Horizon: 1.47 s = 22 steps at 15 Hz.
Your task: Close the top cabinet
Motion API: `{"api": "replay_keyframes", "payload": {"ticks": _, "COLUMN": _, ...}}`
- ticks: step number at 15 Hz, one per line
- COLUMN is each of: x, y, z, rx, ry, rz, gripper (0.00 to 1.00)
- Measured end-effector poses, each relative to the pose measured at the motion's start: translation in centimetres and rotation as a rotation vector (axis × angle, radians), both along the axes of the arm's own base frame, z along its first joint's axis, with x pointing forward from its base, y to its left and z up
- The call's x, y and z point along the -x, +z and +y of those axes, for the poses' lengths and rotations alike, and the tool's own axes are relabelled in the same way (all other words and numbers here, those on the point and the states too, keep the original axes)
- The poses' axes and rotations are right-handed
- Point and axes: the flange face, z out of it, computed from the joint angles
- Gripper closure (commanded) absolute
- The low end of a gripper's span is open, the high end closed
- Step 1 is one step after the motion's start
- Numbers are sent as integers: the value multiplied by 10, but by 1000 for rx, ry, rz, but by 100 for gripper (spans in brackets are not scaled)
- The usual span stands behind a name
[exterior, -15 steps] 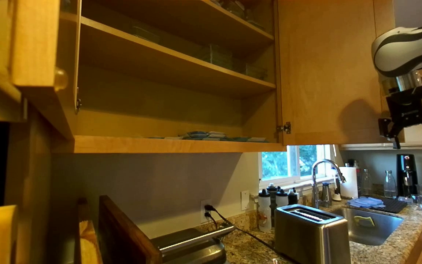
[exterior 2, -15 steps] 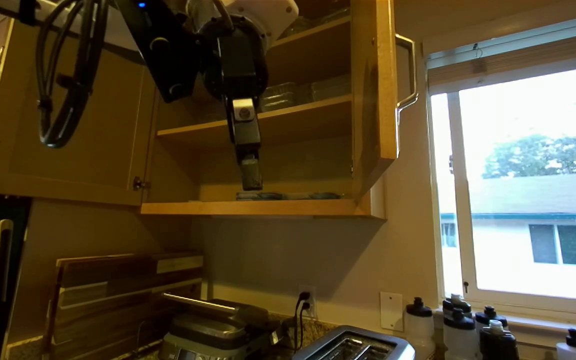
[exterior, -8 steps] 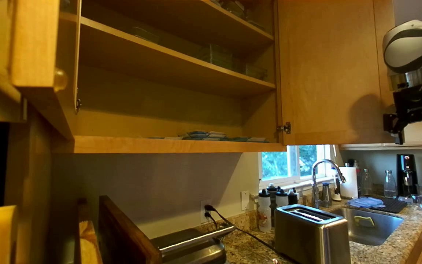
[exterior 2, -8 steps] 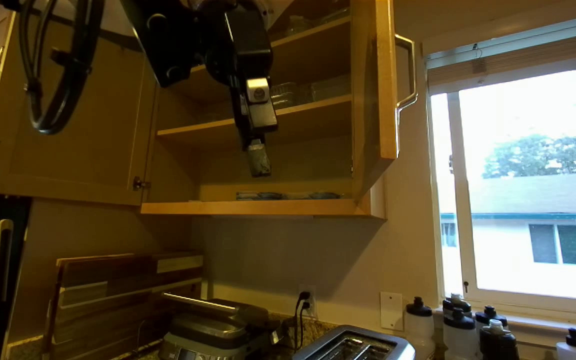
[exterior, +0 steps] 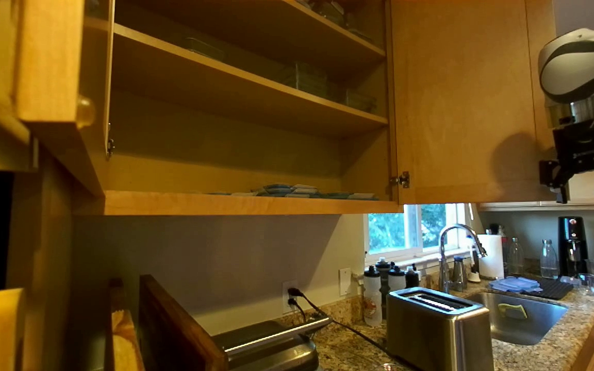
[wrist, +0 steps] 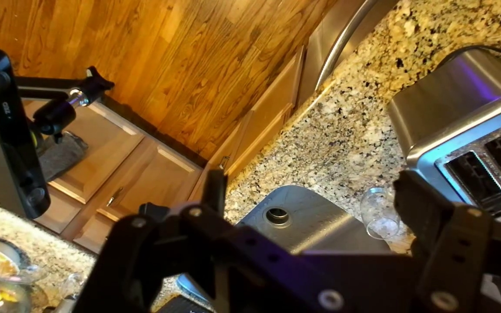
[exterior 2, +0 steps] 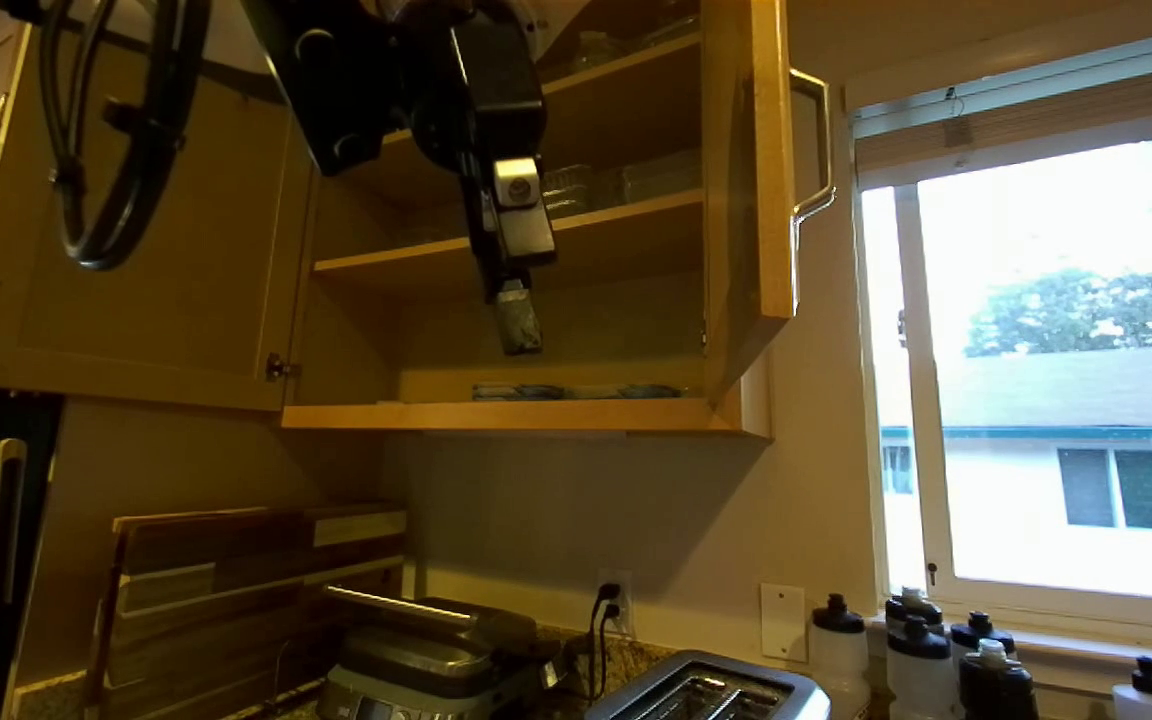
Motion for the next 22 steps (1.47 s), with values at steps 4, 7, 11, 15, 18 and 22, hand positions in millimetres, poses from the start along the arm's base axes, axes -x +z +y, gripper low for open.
{"api": "replay_keyframes", "payload": {"ticks": 4, "x": 0, "y": 1, "z": -13, "rx": 30, "ry": 27, "rz": -22, "gripper": 0}}
{"api": "replay_keyframes", "payload": {"ticks": 7, "x": 5, "y": 4, "z": -32, "rx": 52, "ry": 57, "rz": -72, "gripper": 0}}
{"api": "replay_keyframes", "payload": {"ticks": 11, "x": 14, "y": 7, "z": -58, "rx": 96, "ry": 131, "rz": -137, "gripper": 0}}
{"api": "replay_keyframes", "payload": {"ticks": 15, "x": 19, "y": 9, "z": -79, "rx": 165, "ry": 203, "rz": -212, "gripper": 0}}
{"api": "replay_keyframes", "payload": {"ticks": 18, "x": 19, "y": 6, "z": -90, "rx": 197, "ry": 241, "rz": -267, "gripper": 0}}
{"api": "replay_keyframes", "payload": {"ticks": 22, "x": 15, "y": 3, "z": -96, "rx": 194, "ry": 297, "rz": -299, "gripper": 0}}
